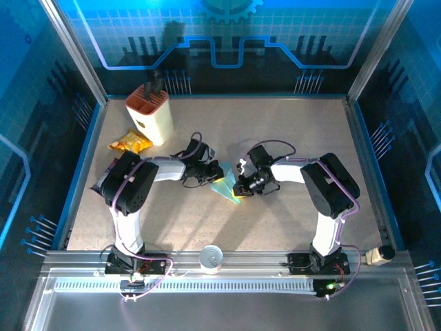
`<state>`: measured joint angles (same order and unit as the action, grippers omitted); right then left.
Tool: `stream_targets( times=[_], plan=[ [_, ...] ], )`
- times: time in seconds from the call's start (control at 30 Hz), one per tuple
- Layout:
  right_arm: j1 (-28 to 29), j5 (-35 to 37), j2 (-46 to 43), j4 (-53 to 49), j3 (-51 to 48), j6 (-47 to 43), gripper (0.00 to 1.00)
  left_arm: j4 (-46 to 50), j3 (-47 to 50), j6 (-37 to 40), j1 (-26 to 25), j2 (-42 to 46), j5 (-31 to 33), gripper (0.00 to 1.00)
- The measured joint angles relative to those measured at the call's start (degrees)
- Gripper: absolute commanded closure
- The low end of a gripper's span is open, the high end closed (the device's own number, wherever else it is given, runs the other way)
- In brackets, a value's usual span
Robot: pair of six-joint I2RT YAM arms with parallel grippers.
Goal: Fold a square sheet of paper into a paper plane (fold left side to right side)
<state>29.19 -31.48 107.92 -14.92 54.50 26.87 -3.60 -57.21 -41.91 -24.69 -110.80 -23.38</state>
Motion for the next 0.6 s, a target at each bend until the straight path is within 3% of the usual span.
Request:
stream_targets(
  times=[0.6],
  plan=[
    [0.15,0.02,-0.02,0.66,0.00,0.02,1.00,2.01,-7.34,3.02,8.50,-4.59,1.33,0.93]
  ],
)
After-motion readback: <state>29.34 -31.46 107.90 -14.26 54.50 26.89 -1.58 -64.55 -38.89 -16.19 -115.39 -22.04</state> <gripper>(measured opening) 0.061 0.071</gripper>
